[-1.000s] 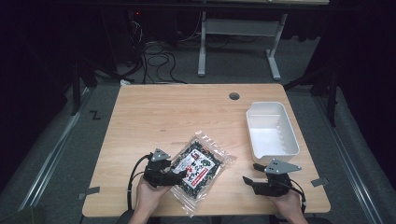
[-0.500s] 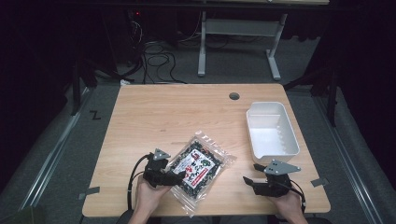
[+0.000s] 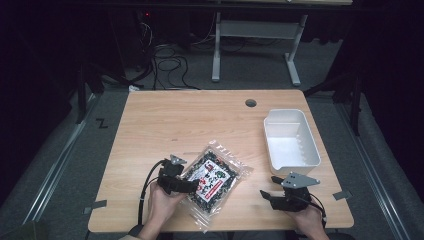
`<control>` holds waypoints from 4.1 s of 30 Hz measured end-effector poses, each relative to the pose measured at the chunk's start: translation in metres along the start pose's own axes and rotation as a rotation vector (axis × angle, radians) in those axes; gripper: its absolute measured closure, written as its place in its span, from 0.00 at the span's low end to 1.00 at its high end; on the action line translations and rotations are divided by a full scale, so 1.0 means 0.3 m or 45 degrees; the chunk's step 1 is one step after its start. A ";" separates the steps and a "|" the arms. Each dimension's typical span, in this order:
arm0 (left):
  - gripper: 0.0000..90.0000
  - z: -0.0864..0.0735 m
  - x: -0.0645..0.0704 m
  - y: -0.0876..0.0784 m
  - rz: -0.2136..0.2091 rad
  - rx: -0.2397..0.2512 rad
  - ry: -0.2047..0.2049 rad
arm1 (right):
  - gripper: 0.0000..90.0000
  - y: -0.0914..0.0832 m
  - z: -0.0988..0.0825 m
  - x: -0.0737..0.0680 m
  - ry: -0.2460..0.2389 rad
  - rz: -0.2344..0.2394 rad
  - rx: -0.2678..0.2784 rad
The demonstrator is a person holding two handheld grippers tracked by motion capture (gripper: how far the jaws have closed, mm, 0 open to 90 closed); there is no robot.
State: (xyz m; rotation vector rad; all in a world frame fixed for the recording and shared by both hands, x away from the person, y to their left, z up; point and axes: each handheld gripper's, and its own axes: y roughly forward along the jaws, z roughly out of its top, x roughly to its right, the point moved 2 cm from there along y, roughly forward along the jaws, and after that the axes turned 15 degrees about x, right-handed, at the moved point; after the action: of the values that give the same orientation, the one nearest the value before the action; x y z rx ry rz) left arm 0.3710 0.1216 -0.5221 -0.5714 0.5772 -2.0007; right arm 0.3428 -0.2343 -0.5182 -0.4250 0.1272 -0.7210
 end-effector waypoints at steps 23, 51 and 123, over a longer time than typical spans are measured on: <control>0.17 -0.001 0.022 0.086 -0.063 -0.086 0.071 | 0.36 -0.005 0.030 0.001 0.063 0.001 -0.029; 0.17 0.000 0.037 0.074 -0.016 -0.093 0.196 | 0.32 0.314 0.224 -0.001 0.057 0.030 -0.317; 0.19 0.008 0.008 0.055 0.036 -0.001 0.183 | 0.99 0.372 0.260 0.050 0.152 0.132 -0.488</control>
State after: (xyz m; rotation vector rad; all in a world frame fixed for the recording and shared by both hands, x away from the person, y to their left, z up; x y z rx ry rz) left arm 0.3822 0.1118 -0.5298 -0.4202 0.6692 -2.0258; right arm 0.4423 -0.1435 -0.4937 -0.7354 0.4011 -0.6195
